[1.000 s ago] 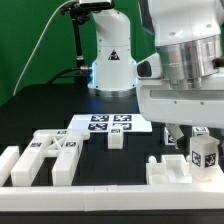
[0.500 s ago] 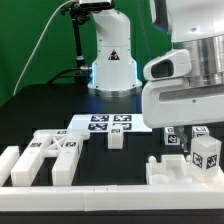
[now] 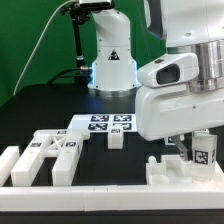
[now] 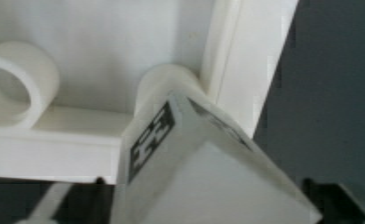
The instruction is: Assemble chair
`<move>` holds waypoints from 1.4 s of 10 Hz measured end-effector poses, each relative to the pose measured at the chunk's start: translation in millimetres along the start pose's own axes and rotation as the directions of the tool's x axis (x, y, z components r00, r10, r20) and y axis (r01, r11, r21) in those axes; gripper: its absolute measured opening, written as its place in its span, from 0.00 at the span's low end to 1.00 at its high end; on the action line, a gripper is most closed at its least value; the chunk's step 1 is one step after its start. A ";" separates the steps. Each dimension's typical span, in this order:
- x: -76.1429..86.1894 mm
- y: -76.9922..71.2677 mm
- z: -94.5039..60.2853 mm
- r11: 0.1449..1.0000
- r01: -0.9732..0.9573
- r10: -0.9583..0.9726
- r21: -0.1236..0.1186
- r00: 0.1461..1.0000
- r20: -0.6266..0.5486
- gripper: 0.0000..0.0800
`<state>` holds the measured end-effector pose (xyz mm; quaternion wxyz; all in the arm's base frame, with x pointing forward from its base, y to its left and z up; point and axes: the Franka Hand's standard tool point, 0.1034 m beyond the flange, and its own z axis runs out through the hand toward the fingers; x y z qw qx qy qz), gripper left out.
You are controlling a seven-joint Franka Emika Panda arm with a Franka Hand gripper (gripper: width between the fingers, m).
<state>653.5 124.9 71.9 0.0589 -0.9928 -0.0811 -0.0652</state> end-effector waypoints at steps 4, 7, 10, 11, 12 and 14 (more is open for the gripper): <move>0.0 -1.8 0.2 0.978 -0.210 0.210 0.009 0.978 0.001 0.13; 0.0 -3.8 0.3 0.926 -0.377 0.377 0.016 0.926 0.005 0.01; 0.8 -2.5 -1.9 0.942 -0.337 0.336 0.014 0.942 0.006 0.00; 3.1 2.7 -12.2 0.977 -0.213 0.213 0.008 0.977 0.017 0.03; 4.8 8.6 -23.8 0.995 -0.104 0.104 0.004 0.994 0.032 0.03; 5.6 2.8 -30.8 0.993 -0.117 0.117 0.006 0.992 0.047 0.24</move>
Offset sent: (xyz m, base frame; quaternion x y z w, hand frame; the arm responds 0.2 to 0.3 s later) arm 0.0000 0.0000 0.0000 0.0000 0.0000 0.1938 0.9810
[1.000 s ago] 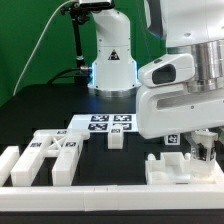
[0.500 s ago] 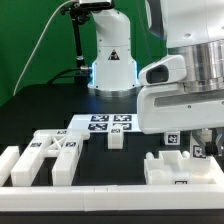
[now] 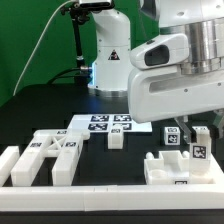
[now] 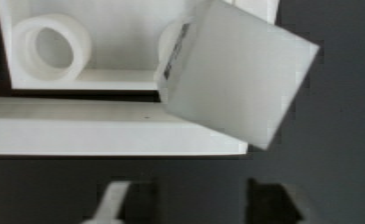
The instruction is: Assemble chair
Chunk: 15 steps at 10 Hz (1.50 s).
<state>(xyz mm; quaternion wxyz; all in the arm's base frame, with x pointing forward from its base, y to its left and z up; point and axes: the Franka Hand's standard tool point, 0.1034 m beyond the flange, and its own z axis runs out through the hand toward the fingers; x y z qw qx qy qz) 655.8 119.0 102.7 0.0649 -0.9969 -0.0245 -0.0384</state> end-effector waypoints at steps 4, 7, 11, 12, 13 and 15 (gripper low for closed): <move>-14.2 -3.3 12.4 0.988 -0.156 0.156 0.017 0.988 0.009 0.77; -24.5 1.1 21.3 0.986 -0.166 0.166 0.012 0.986 -0.003 0.81; -25.3 0.0 22.2 0.947 -0.321 0.321 0.017 0.947 0.002 0.62; -25.3 -0.2 22.3 0.926 -0.378 0.378 0.018 0.926 0.003 0.45; -25.4 2.6 22.4 0.894 -0.447 0.447 0.016 0.894 0.004 0.37; -25.2 2.9 23.2 0.796 -0.605 0.605 0.018 0.796 0.008 0.37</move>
Offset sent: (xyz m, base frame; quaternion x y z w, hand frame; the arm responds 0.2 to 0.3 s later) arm -0.0273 -0.0032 -0.0155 -0.0057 0.0237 0.0112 0.9996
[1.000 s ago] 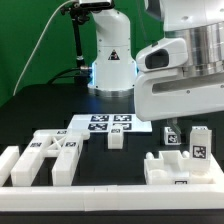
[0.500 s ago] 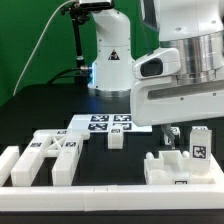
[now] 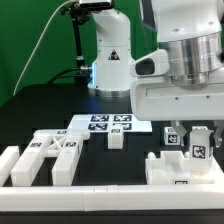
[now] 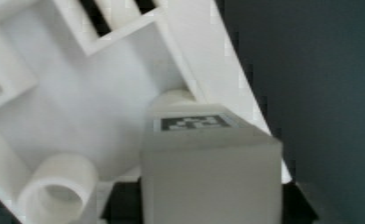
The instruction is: Assemble chair
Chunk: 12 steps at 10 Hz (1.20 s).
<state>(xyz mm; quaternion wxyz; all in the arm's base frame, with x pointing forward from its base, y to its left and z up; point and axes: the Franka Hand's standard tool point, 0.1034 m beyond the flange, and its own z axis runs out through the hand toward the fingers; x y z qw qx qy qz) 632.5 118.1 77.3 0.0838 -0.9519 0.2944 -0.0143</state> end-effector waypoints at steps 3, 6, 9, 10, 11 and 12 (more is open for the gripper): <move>2.9 -3.0 0.7 0.890 -0.456 0.456 0.008 0.890 0.001 0.37; 9.4 -3.9 1.8 0.649 -0.759 0.756 0.039 0.650 0.070 0.37; 8.0 -5.4 1.9 0.685 -0.727 0.724 0.042 0.686 0.069 0.37; 7.4 -6.9 1.6 0.801 -0.596 0.594 0.052 0.803 0.054 0.52; 5.4 -9.2 0.8 0.923 -0.381 0.380 0.054 0.924 0.032 0.69; 1.5 -13.1 0.2 0.981 -0.187 0.186 0.051 0.982 0.016 0.78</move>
Offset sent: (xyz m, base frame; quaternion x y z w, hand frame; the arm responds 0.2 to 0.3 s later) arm 0.0187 -0.0033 -0.0013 0.0205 -0.0449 0.4218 0.9054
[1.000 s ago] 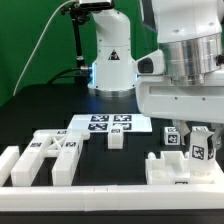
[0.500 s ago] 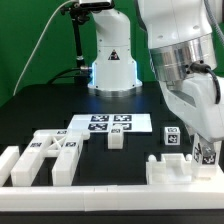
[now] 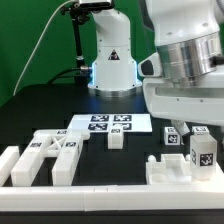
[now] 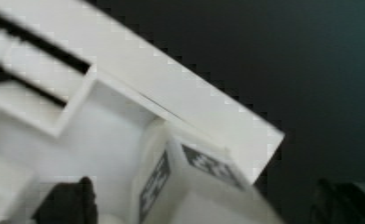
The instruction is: Assemble chair
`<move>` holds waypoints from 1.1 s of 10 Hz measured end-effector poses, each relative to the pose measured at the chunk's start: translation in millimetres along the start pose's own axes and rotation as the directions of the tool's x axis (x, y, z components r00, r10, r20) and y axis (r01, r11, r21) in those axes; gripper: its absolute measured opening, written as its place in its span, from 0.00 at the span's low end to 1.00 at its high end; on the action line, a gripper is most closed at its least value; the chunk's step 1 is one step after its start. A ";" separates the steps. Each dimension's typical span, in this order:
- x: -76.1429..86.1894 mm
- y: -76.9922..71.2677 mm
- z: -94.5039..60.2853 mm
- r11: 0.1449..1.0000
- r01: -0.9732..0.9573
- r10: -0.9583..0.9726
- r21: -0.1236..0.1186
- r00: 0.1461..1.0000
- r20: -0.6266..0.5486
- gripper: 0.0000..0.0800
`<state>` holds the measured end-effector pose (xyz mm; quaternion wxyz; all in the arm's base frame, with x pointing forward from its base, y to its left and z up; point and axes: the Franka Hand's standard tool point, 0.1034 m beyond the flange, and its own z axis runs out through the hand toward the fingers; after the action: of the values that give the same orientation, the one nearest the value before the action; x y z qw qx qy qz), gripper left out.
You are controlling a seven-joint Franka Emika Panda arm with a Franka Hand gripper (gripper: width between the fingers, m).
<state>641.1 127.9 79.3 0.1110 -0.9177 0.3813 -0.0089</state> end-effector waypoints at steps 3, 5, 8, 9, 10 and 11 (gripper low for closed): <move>-2.0 0.0 1.4 0.973 0.233 -0.233 -0.001 0.973 0.004 0.81; 7.9 3.0 2.7 0.836 0.547 -0.549 -0.050 0.836 -0.026 0.81; 9.0 -3.3 5.7 0.711 0.697 -0.703 -0.091 0.709 -0.055 0.70; 9.2 -3.2 5.7 0.696 0.712 -0.718 -0.094 0.694 -0.054 0.53; 9.1 -3.2 5.8 0.719 0.689 -0.694 -0.091 0.717 -0.057 0.53; 11.8 -0.6 5.9 0.800 0.594 -0.600 -0.087 0.797 -0.068 0.37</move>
Offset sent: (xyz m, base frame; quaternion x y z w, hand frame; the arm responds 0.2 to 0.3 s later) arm 0.0000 0.0000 0.0000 0.0000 0.0000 -0.1296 0.9916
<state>650.5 121.3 72.8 0.0568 -0.9926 0.0776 -0.0739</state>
